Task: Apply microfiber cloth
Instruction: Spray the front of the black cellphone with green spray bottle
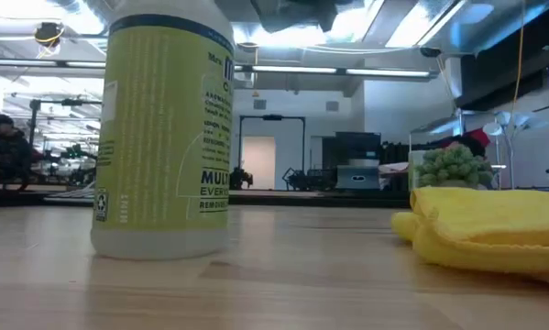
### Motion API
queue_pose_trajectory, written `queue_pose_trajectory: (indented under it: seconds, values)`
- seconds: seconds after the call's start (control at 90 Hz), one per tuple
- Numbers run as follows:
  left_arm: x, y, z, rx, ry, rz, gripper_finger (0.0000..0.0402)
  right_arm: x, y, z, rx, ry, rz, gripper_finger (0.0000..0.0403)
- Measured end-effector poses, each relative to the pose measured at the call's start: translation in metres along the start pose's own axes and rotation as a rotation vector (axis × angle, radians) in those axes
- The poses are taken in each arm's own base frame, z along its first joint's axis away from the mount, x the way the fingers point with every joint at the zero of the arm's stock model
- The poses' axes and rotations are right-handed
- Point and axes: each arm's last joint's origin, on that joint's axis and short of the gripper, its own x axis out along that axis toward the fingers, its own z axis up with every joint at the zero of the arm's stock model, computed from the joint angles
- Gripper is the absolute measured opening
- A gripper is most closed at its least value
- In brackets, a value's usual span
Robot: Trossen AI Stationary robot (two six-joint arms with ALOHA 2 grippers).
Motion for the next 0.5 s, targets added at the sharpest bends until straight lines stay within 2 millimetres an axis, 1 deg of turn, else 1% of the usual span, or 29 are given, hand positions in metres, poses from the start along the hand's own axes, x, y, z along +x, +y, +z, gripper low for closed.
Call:
queue_pose_trajectory:
  seconds: [0.067, 0.133, 0.2, 0.278, 0.3, 0.333, 0.411, 0.5]
  values:
    - [0.000, 0.000, 0.000, -0.003, -0.003, 0.000, 0.0016, 0.005, 0.000, -0.002, -0.003, 0.003, 0.006, 0.0159]
    - [0.000, 0.000, 0.000, -0.002, -0.003, 0.000, 0.0016, 0.010, 0.000, -0.007, -0.002, 0.024, 0.019, 0.0132]
    - [0.000, 0.000, 0.000, 0.001, 0.002, 0.001, 0.0016, 0.015, 0.000, -0.011, -0.006, 0.036, 0.027, 0.0092]
    - [0.000, 0.000, -0.001, 0.002, 0.008, 0.001, 0.0015, 0.016, 0.001, -0.011, -0.020, 0.038, 0.029, 0.0033]
    - [0.000, 0.000, -0.001, 0.003, 0.008, 0.000, 0.0015, 0.015, 0.001, -0.011, -0.030, 0.034, 0.031, 0.0023]
    - [0.000, 0.000, 0.000, 0.005, 0.008, 0.000, 0.0015, 0.015, 0.001, -0.010, -0.039, 0.027, 0.032, 0.0015]
    - [0.000, 0.000, 0.000, 0.003, 0.005, 0.000, 0.0017, 0.012, 0.001, -0.008, -0.045, 0.025, 0.032, 0.0018]
    - [-0.001, 0.000, 0.001, 0.002, 0.004, 0.004, 0.0042, 0.011, 0.000, -0.005, -0.050, 0.039, 0.027, 0.0011]
